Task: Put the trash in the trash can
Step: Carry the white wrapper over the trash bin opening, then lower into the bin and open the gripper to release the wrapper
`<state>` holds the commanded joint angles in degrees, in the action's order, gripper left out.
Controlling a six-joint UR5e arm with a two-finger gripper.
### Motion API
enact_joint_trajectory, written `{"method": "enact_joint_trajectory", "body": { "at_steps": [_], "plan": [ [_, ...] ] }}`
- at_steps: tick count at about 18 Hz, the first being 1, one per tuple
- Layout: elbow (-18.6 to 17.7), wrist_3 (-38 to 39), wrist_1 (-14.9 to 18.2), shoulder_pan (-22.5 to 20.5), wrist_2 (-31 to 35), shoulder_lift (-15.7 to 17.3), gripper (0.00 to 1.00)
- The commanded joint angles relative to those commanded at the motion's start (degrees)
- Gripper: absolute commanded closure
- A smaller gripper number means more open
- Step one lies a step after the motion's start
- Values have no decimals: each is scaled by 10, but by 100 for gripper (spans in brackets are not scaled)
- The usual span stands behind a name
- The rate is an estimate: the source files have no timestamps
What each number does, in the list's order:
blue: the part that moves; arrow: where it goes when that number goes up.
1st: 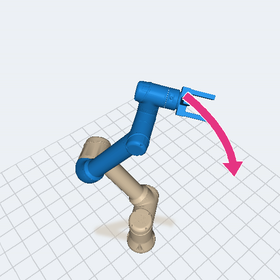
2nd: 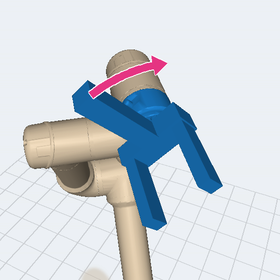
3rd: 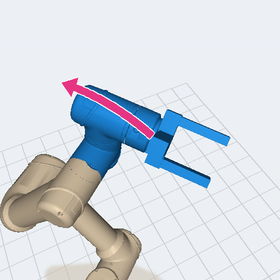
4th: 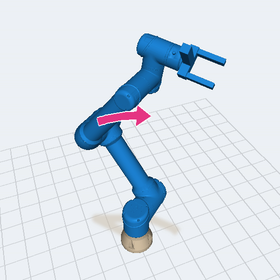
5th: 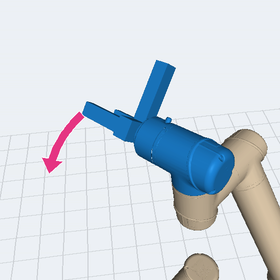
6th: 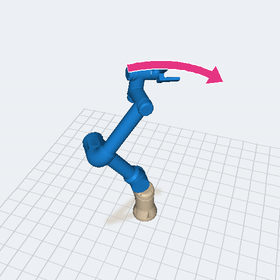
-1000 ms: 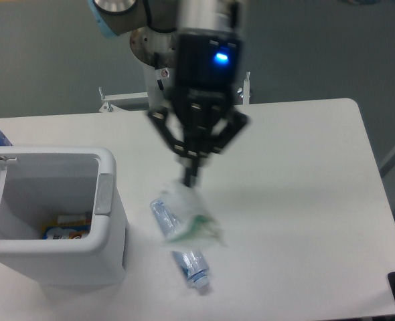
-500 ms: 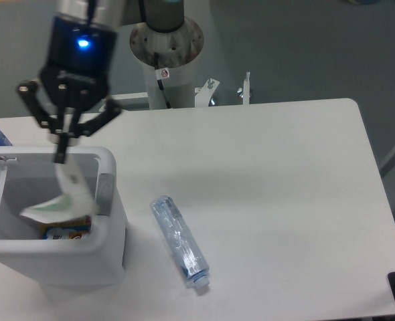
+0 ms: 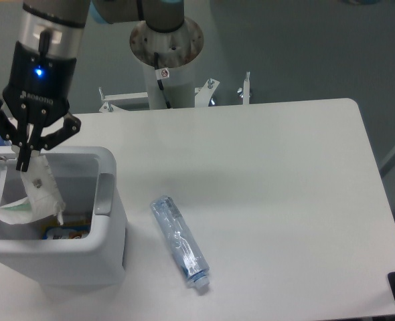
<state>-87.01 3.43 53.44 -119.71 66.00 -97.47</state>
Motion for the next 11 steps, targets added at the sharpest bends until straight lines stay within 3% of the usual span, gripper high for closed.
{"method": "enact_joint_trajectory", "body": {
  "at_steps": [11],
  "plan": [
    [-12, -1, -1, 4, 33, -39, 96]
  ]
}}
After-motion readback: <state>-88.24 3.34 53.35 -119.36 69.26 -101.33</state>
